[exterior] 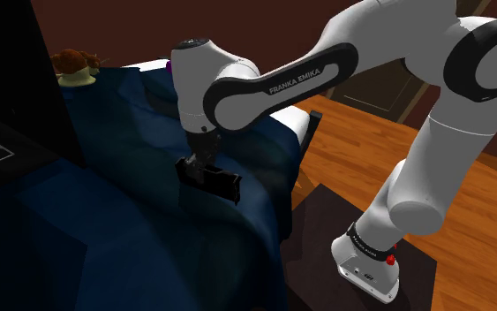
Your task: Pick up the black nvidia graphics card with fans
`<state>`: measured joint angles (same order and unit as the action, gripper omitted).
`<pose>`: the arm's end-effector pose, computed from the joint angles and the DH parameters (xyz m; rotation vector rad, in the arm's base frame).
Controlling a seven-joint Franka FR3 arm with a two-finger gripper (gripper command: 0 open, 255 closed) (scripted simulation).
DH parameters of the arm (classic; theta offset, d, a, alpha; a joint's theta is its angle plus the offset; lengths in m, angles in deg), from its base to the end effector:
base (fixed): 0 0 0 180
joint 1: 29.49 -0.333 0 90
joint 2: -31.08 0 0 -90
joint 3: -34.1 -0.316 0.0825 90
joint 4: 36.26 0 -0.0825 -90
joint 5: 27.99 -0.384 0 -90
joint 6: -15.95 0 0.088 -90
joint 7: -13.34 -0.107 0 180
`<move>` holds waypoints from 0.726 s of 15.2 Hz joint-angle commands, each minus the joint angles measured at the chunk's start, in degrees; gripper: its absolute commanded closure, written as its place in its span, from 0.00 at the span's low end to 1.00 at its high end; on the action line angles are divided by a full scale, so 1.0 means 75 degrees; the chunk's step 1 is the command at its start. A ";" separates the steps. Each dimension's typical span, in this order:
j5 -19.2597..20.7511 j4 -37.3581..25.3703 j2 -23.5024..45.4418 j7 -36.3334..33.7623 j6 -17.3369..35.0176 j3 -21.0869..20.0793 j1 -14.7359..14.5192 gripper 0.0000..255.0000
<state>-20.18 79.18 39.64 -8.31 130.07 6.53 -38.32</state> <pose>0.4598 0.3217 0.3756 2.9791 0.4862 -0.1653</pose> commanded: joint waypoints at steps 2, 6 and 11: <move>0.0006 0.0018 0.0008 0.0000 0.0028 0.0003 0.0002 1.00; 0.0006 0.0018 0.0007 0.0002 0.0027 0.0004 0.0004 1.00; -0.0047 -0.0107 -0.0076 0.0036 -0.0169 -0.0010 0.0005 1.00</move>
<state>-20.41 78.81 39.26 -8.16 129.37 6.48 -38.31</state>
